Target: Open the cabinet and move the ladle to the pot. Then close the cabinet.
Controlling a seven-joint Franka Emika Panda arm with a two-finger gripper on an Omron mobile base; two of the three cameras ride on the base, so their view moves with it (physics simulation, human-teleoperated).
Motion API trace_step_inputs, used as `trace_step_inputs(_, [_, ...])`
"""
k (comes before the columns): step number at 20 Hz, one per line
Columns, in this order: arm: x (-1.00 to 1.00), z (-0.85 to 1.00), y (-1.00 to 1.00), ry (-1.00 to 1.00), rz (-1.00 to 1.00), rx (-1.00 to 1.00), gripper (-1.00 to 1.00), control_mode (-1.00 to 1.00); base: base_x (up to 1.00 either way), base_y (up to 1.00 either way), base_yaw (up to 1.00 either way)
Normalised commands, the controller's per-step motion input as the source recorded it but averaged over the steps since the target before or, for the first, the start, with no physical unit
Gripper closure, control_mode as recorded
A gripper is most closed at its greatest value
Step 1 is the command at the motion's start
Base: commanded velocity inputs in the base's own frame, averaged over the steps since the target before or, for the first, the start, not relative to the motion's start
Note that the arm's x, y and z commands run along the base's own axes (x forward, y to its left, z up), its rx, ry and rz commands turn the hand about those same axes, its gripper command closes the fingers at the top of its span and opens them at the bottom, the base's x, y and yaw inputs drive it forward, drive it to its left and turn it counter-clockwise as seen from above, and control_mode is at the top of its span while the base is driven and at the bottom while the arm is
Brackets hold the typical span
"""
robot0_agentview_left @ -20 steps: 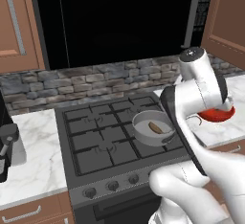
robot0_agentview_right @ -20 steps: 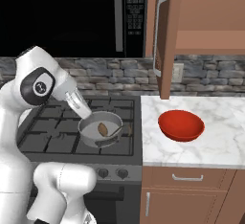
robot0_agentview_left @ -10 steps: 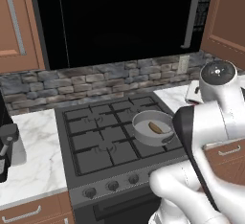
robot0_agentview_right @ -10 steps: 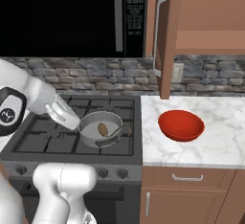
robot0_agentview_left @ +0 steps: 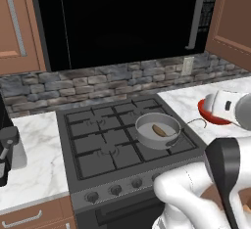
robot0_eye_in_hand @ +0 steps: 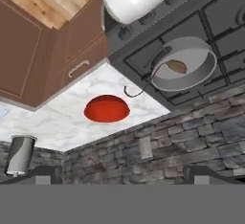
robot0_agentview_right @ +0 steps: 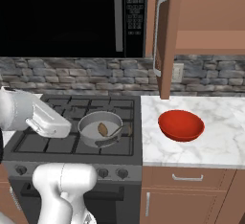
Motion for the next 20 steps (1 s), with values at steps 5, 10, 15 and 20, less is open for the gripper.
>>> trace_step_inputs(5, [-0.38, 0.61, 0.08, -0.02, 0.21, -0.17, -1.0, -1.0, 0.0, 0.0, 0.0])
trace_step_inputs(10, [-0.32, 0.26, 0.05, 0.0, 0.18, -0.07, -1.0, -1.0, 0.0, 0.0, 0.0])
trace_step_inputs(15, [-0.46, 0.01, 0.0, -0.05, 0.06, -0.01, -1.0, -1.0, 0.0, 0.0, 0.0])
trace_step_inputs(20, [-0.5, 0.0, 0.05, -0.14, 0.0, 0.0, -1.0, -1.0, 0.0, 0.0, 0.0])
